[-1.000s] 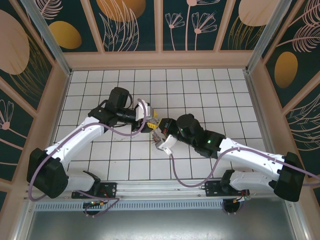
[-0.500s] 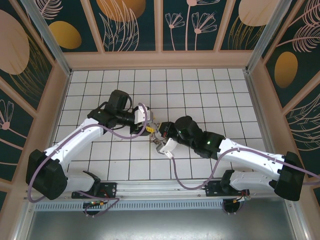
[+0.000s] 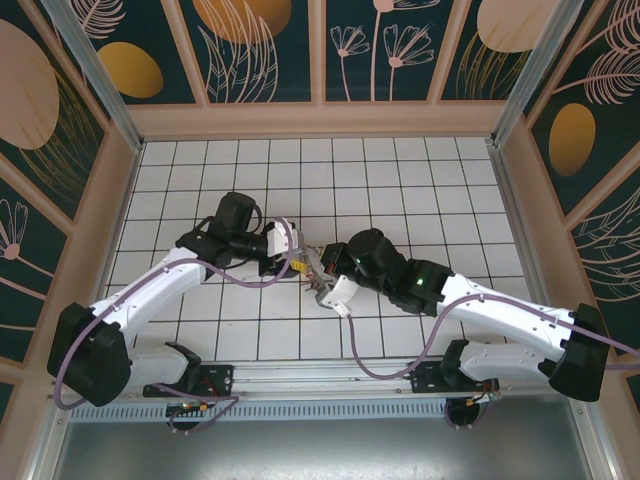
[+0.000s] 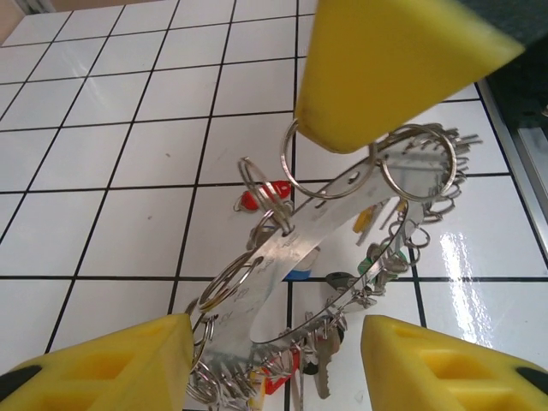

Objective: Put the keys on the keyring

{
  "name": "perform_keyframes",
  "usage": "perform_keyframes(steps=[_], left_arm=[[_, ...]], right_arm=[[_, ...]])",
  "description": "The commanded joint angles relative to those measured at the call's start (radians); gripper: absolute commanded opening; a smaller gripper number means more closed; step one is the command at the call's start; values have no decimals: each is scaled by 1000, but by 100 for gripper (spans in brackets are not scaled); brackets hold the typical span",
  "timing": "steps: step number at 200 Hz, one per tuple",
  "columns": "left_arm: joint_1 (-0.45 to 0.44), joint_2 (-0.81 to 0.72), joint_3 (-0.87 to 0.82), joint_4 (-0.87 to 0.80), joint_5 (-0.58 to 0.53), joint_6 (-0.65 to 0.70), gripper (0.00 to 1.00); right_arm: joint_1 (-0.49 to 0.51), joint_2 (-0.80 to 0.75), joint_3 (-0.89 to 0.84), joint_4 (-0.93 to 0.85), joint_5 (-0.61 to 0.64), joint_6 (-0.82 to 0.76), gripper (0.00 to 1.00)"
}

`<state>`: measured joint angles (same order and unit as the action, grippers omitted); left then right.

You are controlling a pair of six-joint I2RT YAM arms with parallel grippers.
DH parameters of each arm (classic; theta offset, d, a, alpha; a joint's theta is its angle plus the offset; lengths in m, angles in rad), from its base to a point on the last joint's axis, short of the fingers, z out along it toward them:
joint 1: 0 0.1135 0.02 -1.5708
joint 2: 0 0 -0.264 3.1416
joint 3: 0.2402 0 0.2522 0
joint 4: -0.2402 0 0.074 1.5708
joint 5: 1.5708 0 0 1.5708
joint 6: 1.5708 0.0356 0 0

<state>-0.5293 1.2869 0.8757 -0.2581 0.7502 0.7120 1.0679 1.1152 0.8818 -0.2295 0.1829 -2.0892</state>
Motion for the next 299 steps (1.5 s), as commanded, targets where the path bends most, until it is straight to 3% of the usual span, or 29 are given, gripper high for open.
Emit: perform_keyframes(steps=[1,51,81,99,129,164,191,265,292,299], left_arm=[[-1,23,4,55,24,-20,53],[-3,12,-6,110,0,-9,57],[-3,-38,-8,122,-28,68,61],[-3,-26,-8,76,22,167,61],[-6,41,8,17,107,223,57],[-27,77,16,8,101,228,53],[-32,87,20,8,80,215,43],[-32,28,5,-1,56,190,0],[-32,2,18,46,3,19,0],[-32,-3,27,54,-8,-35,0]], right_arm=[[4,-2,44,18,19,-92,0],[15,-4,44,8,5,-87,0],[21,0,48,-11,-5,-90,0],[23,-3,47,-6,-8,-91,0],[23,1,47,0,-5,-97,0],[23,3,49,1,-6,-101,0],[23,6,53,-2,-6,-106,0],[18,12,49,-14,19,-101,0],[13,4,21,-20,46,-91,0],[11,3,12,-21,63,-89,6]])
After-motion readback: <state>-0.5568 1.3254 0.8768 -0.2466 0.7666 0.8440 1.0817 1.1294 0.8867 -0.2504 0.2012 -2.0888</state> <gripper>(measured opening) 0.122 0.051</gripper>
